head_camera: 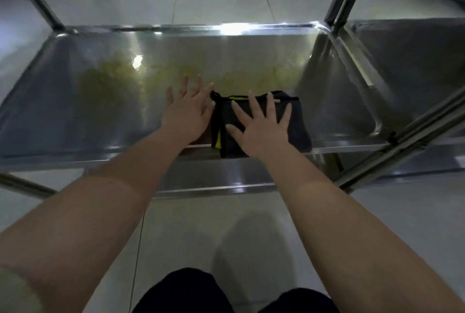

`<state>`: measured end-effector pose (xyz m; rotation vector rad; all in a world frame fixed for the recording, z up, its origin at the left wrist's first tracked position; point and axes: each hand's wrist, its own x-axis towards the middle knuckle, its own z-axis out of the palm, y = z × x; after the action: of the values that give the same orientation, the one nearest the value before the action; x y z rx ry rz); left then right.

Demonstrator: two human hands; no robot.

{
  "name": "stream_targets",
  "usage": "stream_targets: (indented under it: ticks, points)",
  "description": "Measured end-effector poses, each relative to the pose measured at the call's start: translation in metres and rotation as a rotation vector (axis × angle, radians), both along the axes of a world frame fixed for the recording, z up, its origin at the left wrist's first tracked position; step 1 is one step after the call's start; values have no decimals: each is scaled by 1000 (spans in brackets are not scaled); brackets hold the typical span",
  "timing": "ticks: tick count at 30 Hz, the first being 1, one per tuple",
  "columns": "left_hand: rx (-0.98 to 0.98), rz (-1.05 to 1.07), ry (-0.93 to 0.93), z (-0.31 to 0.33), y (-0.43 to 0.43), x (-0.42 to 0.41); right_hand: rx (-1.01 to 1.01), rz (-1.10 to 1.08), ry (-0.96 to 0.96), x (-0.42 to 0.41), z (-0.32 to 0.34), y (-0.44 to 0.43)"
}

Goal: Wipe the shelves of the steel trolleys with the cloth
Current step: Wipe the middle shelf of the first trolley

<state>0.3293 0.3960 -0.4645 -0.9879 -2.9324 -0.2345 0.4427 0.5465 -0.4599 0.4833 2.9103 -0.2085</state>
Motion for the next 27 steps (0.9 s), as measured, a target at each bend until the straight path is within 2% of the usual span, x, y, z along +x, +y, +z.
stream_targets:
  ticks: [4,6,10,14,18,20,23,27]
  points:
    - [-112,7,-13,-7,10,-26,-61,-13,-30,9,-6,59]
    - [-187,-30,-48,-9,7,-35,-20,-151,-33,26,-1,111]
    - [-177,-49,-88,-16,1,-42,9,-388,-102,64,2,183]
    - [-134,-43,-92,-19,-1,-44,50,-400,-36,28,-4,135]
    - [-94,-16,-93,-17,-3,-44,74,-56,55,-31,-11,14]
    - [-130,-26,-107,-17,-2,-45,56,41,56,-40,-12,-12]
    - [-155,-81,-156,-11,-2,-56,39,15,89,-32,-9,29]
    - [-191,-58,-94,-8,-12,-91,-5,-226,81,9,-6,137]
